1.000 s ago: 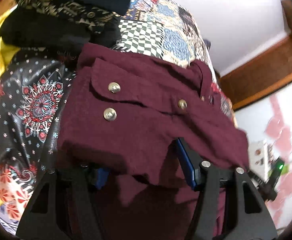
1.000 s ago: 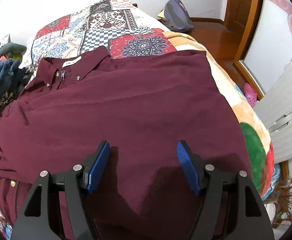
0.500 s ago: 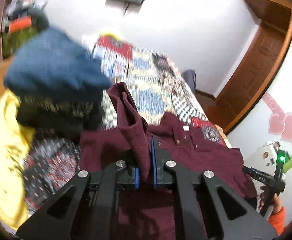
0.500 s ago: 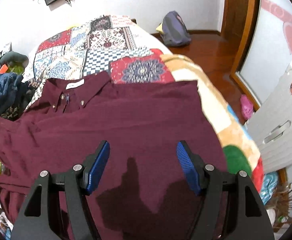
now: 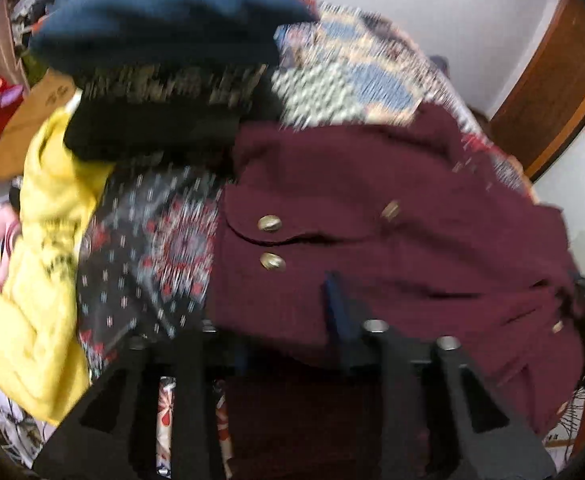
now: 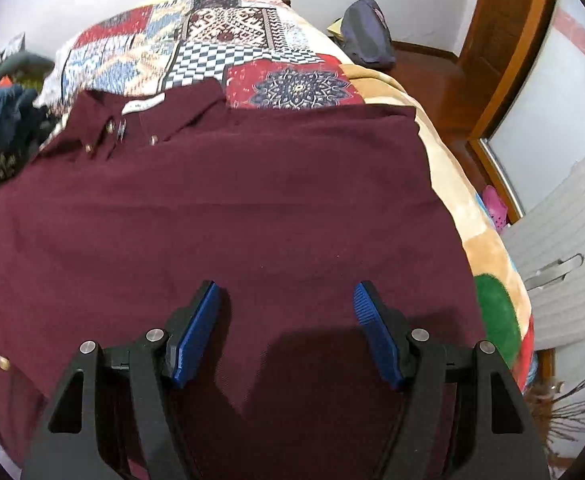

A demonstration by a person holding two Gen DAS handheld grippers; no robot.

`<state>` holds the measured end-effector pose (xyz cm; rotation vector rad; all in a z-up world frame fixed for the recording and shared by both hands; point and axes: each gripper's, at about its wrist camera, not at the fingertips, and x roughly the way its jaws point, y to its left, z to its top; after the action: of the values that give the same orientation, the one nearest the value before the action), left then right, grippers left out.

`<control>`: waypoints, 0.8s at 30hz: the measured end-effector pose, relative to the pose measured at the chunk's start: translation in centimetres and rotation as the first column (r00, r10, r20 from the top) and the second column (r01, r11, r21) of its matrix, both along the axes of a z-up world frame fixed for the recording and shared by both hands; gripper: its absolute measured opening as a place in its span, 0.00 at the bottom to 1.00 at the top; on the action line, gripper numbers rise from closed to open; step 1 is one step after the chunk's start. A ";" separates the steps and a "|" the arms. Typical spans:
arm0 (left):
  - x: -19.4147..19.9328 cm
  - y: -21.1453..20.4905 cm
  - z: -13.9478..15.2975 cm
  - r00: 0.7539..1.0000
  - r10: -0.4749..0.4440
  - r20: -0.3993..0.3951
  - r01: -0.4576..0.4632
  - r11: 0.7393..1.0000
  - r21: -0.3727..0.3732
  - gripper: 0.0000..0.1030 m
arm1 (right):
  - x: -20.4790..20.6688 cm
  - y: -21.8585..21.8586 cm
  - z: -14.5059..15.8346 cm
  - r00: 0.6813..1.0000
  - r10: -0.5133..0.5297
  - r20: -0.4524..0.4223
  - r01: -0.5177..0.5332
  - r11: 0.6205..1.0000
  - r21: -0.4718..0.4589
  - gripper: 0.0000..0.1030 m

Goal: Fold large clothes

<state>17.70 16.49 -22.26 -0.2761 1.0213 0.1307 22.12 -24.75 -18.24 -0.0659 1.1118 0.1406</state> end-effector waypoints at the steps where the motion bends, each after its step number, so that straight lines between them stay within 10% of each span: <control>1: -0.3 0.1 -0.5 1.000 0.002 -0.016 -0.002 1.000 0.000 0.51 | -0.1 0.2 0.1 1.000 0.010 0.007 -0.010 1.000 -0.015 0.64; 13: -0.9 3.4 3.7 0.999 0.014 0.043 -0.016 0.999 0.049 0.71 | 1.8 -1.5 2.7 0.998 0.022 0.051 -0.022 1.000 -0.010 0.64; 24: 8.0 8.8 -1.2 0.999 0.048 -0.025 -0.052 0.980 -0.191 0.71 | 7.0 -5.7 3.2 0.997 -0.067 0.044 0.066 0.997 0.035 0.64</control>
<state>25.69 25.25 -23.50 -0.4773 1.0484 0.0807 29.10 -30.50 -15.08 -0.0021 1.0650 0.0975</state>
